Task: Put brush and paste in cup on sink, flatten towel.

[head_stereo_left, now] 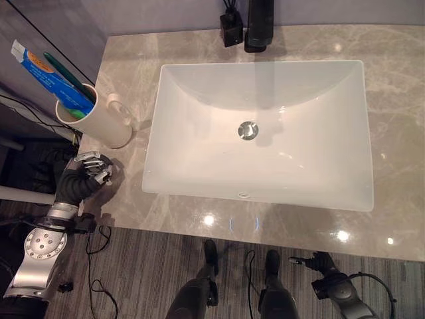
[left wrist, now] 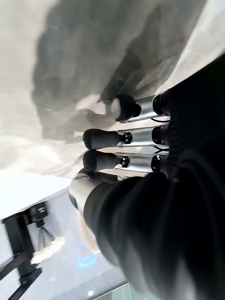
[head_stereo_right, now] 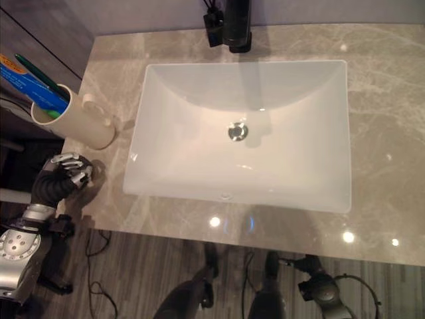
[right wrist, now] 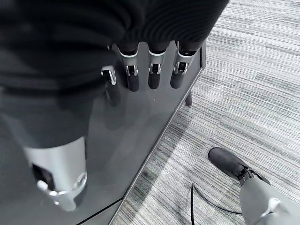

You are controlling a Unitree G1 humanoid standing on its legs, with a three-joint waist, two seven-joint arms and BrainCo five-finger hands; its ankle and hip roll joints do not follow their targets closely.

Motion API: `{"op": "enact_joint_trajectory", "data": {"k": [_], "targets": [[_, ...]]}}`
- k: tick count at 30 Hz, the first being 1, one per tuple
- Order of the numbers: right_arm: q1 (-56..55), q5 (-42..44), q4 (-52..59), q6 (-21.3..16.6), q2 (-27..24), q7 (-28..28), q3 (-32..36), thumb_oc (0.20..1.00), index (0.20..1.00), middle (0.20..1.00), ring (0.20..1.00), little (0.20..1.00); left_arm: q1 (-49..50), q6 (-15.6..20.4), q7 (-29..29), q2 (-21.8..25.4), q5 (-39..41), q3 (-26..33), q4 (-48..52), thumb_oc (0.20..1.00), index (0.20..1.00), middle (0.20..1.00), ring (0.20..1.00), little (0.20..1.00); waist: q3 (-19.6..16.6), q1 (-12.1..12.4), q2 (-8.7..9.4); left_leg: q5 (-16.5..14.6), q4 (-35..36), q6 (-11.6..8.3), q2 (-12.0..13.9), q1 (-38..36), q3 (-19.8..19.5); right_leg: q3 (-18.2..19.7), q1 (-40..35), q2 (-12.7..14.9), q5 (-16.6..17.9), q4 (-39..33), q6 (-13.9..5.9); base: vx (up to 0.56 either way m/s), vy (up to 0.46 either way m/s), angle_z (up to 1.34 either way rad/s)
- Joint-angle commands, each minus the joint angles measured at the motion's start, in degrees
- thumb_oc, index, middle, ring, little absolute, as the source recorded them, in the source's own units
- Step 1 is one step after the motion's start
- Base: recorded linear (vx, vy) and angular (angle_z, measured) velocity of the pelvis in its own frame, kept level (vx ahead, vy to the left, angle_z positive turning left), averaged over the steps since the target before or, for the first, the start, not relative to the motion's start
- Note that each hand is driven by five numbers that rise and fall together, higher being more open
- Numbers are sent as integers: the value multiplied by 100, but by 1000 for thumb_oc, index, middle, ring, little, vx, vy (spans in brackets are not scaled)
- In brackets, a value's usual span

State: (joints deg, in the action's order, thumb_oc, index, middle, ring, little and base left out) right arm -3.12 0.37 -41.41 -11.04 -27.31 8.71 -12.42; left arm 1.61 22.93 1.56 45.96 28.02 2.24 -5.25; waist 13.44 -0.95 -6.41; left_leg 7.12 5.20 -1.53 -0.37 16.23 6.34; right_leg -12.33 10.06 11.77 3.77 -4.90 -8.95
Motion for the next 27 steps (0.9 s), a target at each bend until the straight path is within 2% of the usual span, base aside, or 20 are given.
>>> {"op": "enact_joint_trajectory", "data": {"k": [1, 18, 27], "targets": [[197, 145, 82, -188, -36, 176, 19, 1000, 1000, 1000, 1000, 1000, -379, 193, 287, -176, -341, 28, -348, 200, 200, 200, 200, 200, 93, -76, 69, -274, -20, -288, 109, -112, 60, 70, -176, 476, 467, 29, -440, 1, 0, -7], [567, 225, 110, -208, 73, 267, -279, 1000, 1000, 1000, 1000, 1000, -1422, 269, 876, -144, -651, -292, -805, 200, 200, 200, 200, 200, 208, -177, 202, -256, -20, -304, 134, 112, 135, 200, 86, 449, 572, -10, -462, 1, 0, -2], [660, 233, 65, -231, 90, 257, -414, 1000, 1000, 1000, 1000, 1000, -1938, 292, 1196, 172, -802, -331, -1104, 200, 200, 200, 200, 200, 235, -220, 217, -249, -20, -325, 183, 127, 164, 223, 131, 408, 542, -10, -451, 10, -5, -5]]}}
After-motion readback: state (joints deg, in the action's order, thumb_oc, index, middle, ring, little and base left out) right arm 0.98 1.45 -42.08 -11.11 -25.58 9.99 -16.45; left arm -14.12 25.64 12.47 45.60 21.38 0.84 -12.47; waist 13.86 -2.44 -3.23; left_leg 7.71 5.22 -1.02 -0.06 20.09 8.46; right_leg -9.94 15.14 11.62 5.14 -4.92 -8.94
